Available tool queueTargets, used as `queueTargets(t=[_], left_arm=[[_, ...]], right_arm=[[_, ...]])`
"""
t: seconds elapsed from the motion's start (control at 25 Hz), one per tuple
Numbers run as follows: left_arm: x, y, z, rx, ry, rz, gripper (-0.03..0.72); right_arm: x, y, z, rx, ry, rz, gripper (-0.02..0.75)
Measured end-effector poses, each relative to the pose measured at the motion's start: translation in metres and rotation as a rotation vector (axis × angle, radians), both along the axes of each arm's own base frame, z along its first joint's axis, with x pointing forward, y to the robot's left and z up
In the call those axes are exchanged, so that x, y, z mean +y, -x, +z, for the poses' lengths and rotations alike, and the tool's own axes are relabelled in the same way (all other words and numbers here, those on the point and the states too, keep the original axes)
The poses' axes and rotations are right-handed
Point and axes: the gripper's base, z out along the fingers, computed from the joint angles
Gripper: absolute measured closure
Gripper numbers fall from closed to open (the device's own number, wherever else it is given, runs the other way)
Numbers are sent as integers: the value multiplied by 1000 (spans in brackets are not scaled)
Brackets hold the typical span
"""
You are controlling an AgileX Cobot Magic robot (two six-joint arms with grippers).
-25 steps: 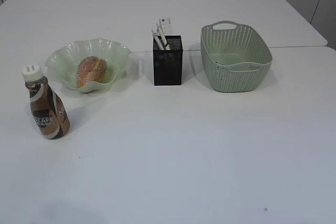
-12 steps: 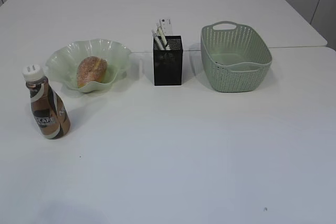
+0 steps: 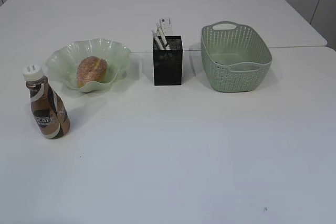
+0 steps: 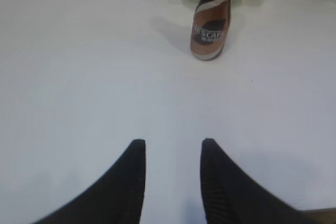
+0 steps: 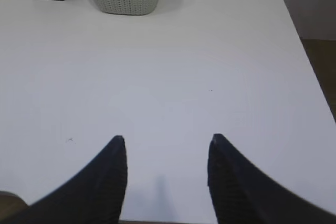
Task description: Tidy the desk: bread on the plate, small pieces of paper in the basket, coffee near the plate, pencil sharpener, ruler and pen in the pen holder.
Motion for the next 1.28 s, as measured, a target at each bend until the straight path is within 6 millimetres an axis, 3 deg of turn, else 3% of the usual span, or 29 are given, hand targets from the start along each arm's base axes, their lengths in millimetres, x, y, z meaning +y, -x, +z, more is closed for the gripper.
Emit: queueTargets(t=[0.4,0.8,1.28], left_arm=[[0,5,-1,-29,1,61,449],[-1,5,-1,-29,0,127,449],[0,5,-1,-29,0,83,449]], right_arm=[[1,1,0,0,0,-115,335],[1,1,0,0,0,-115,335],[1,1,0,0,0,-115,335]])
